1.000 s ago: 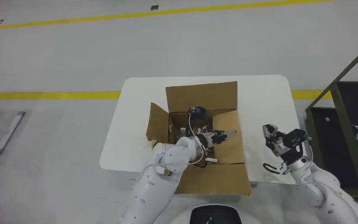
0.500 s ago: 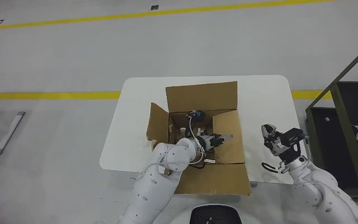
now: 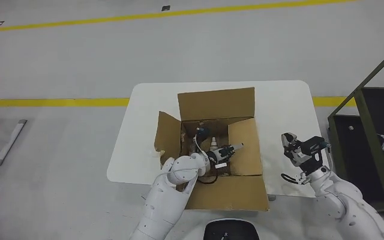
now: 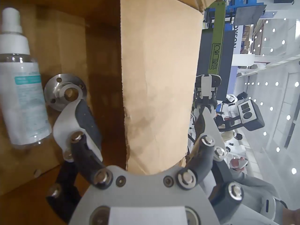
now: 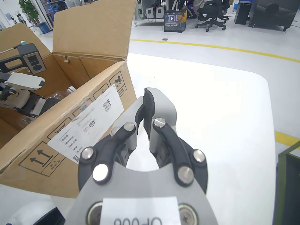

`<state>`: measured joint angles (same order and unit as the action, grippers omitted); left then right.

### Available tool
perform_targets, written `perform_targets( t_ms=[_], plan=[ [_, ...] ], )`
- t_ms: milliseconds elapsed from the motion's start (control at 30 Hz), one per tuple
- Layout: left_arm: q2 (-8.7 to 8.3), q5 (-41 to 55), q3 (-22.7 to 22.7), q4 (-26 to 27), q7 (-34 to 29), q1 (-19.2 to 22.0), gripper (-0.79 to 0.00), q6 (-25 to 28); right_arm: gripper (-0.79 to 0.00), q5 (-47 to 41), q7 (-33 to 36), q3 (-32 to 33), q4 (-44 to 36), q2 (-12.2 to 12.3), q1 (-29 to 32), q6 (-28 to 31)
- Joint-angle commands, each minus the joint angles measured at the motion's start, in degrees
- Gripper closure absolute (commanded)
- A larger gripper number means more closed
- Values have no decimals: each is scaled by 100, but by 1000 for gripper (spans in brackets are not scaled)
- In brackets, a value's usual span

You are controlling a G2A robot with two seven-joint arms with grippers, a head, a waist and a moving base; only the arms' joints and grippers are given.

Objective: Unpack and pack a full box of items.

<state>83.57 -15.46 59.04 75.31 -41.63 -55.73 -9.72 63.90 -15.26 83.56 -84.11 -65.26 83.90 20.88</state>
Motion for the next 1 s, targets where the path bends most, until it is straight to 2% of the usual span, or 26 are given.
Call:
perform_targets(
  t_ms=[0,233,600,733,767,833,867,933,967],
  plan=[
    [20,192,-34,-110,-40,48,-785,-13,0,-12,45,-8,29,-4,-3,0],
    [63,620,-89,-271,-117,164,-785,-20,0,-48,137,-140,154,-38,-76,-9],
    [51,948,-100,15,-271,137,-785,175,0,-96,-6,-67,108,-55,-102,-66],
    [52,1108,-113,134,-343,143,-785,196,-3,-457,-15,49,55,-66,-60,-56],
    [53,1174,-104,178,-340,145,-785,213,-46,-521,2,90,32,-65,-64,-71],
    [51,1220,-101,267,-344,163,-785,236,-280,-604,44,161,-46,-63,-55,-91],
    [51,1259,-98,317,-339,164,-785,241,-332,-678,68,195,-85,-63,-37,-89],
    [54,1314,-116,434,-357,193,-785,247,-376,-865,120,279,-186,-63,16,-85],
    [54,1306,-135,481,-373,216,-785,248,-560,-985,154,325,-240,-64,52,-83]
  ],
)
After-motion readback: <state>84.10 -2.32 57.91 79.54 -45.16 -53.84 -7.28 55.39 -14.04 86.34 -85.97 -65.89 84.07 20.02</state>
